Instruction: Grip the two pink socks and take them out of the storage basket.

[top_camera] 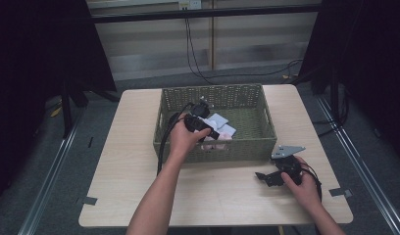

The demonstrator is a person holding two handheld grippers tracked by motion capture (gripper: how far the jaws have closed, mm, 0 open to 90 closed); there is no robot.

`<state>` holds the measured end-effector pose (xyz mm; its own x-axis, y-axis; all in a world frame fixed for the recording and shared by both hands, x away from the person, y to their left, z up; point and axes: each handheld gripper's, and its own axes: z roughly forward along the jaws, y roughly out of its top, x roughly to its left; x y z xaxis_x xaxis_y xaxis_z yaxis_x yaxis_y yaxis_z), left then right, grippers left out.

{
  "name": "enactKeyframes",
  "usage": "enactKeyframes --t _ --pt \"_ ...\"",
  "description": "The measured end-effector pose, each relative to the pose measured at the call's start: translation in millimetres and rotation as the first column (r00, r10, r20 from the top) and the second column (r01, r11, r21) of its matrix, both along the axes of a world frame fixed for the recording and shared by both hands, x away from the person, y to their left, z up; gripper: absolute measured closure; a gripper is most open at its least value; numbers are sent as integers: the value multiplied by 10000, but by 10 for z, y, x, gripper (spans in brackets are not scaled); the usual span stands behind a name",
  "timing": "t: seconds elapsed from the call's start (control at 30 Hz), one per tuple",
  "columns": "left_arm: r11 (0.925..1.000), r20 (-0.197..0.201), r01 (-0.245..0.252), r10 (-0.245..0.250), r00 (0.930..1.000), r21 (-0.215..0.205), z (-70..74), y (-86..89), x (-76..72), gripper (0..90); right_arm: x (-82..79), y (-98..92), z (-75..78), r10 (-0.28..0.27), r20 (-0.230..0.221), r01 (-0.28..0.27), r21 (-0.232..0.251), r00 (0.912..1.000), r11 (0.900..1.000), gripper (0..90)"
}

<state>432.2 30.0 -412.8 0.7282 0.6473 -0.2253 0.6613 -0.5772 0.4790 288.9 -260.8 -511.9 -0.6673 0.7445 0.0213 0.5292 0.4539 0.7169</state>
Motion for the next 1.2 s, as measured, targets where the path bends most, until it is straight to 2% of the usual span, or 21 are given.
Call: enactKeyframes --t 0.07,0.13,0.2,0.23,0.27,0.33,0.37,0.47,0.5,0.57,0.63,0.77,1.0,1.1,1.17,1.2 --pt "9999 -245 -35 38 9997 121 -42 -31 11 424 0 0 0 0 0 0 2 10000 10000 96" --pt "10000 -548 -63 65 9985 37 -52 -37 25 457 0 0 0 -2 -1 2 -1 10000 10000 96" --pt "10000 -597 -79 82 9982 51 -48 -39 27 489 0 0 0 0 0 0 0 10000 10000 97" --pt "10000 -879 20 -15 9961 53 -42 -45 30 538 0 0 0 2 2 -2 -2 10000 10000 96" --pt "10000 -879 20 -15 9961 53 -42 -45 30 590 0 0 0 4 2 -4 -2 10000 10000 96" --pt "9999 -1004 -89 99 9949 103 -41 -63 26 611 0 0 0 4 2 -4 -2 10000 10000 96" --pt "9998 -1211 50 -27 9926 192 -33 -82 23 712 0 0 0 2 -3 -2 -1 10000 10000 96" --pt "9996 -1265 82 -46 9920 280 -23 -111 10 834 0 0 0 -4 -6 4 4 10000 10000 96" --pt "9993 -1264 192 -151 9919 317 -18 -127 4 834 0 1 0 -9 -9 9 11 10000 10000 97" --pt "9987 -1139 134 -76 9935 500 -1 -150 -6 899 -1 1 1 -11 -14 11 13 10000 10000 96" --pt "9974 -1012 119 -47 9949 707 18 -158 -2 900 0 1 0 -5 -3 5 5 10000 10000 96" --pt "9978 -851 2 54 9964 661 57 -129 20 900 0 2 0 -20 -8 20 19 10000 10000 96" --pt "9989 -918 -124 165 9956 446 98 -72 45 900 0 2 0 -20 -7 20 22 10000 10000 96" --pt "9985 -631 -297 325 9975 449 97 -49 71 893 0 2 0 -19 -6 19 21 10000 10000 96" --pt "9980 -495 -479 500 9975 420 74 -53 86 589 0 2 0 -16 -10 16 22 10000 10000 96" --pt "9956 -65 -678 683 9976 645 43 -45 111 520 0 2 0 -18 -15 18 23 10000 10000 96"
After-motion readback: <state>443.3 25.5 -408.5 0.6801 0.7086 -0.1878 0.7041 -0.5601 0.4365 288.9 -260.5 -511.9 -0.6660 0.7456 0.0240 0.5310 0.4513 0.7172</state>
